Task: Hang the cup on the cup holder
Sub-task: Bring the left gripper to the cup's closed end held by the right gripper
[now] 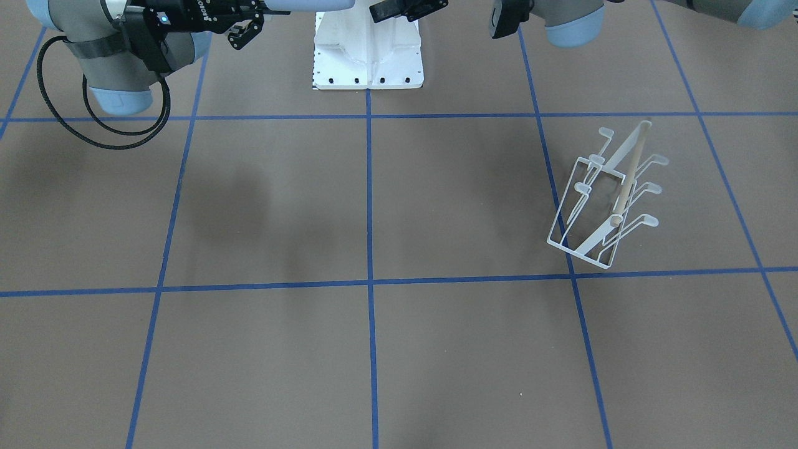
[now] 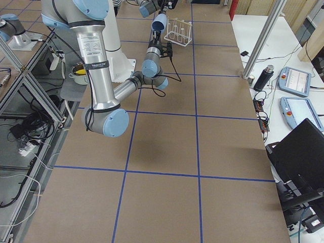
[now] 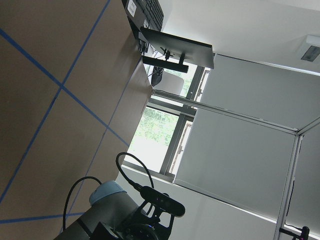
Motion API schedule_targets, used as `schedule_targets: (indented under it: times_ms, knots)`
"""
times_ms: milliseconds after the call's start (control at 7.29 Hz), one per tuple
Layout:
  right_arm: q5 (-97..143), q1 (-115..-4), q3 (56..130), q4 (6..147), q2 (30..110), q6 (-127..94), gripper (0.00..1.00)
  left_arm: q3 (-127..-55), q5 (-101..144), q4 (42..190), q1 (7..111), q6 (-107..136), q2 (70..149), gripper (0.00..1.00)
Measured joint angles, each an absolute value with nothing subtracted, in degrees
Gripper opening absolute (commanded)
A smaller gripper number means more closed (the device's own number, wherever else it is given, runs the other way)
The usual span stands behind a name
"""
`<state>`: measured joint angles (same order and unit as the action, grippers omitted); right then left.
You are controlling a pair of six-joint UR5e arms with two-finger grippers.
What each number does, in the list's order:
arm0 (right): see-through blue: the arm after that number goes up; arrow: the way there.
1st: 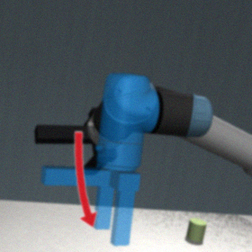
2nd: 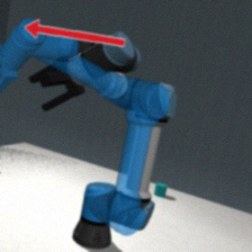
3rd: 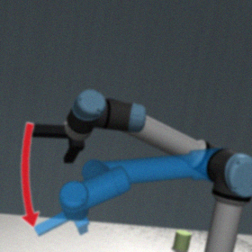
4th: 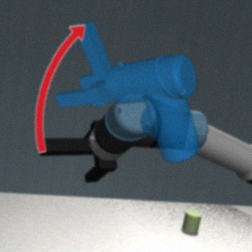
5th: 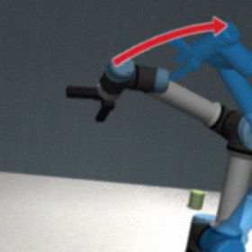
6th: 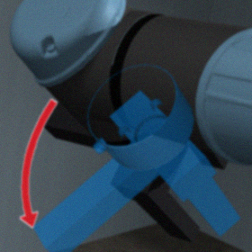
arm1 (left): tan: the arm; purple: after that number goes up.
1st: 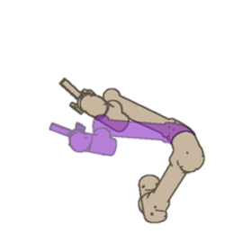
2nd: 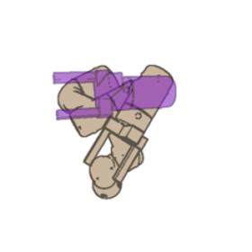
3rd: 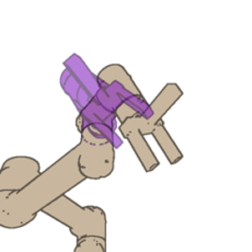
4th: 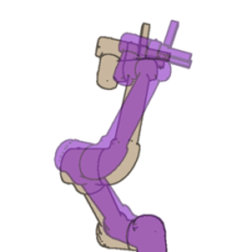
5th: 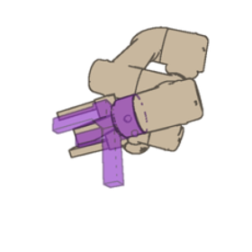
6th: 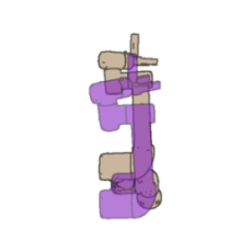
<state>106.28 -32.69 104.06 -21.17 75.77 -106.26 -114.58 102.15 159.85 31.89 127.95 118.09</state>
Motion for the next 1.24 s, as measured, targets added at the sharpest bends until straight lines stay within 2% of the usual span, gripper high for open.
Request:
schedule_targets:
  times_ms: [412, 686, 1098, 1235]
  knots:
    - [106.3, -32.4, 104.0, -21.4, 75.8, -106.3, 0.0, -114.5, 102.1, 159.4, 29.3, 127.9, 119.6, 0.97]
    - [106.3, -32.2, 104.0, -21.4, 75.8, -106.3, 0.0, -114.3, 102.0, 159.4, 28.4, 127.7, 119.9, 0.86]
    - [106.3, -32.0, 104.1, -21.4, 75.8, -106.3, 0.0, -114.3, 102.0, 159.3, 27.4, 127.6, 120.0, 0.84]
    - [106.3, -32.0, 104.1, -21.3, 75.8, -106.3, 0.0, -114.4, 102.0, 159.3, 27.2, 127.6, 120.0, 0.8]
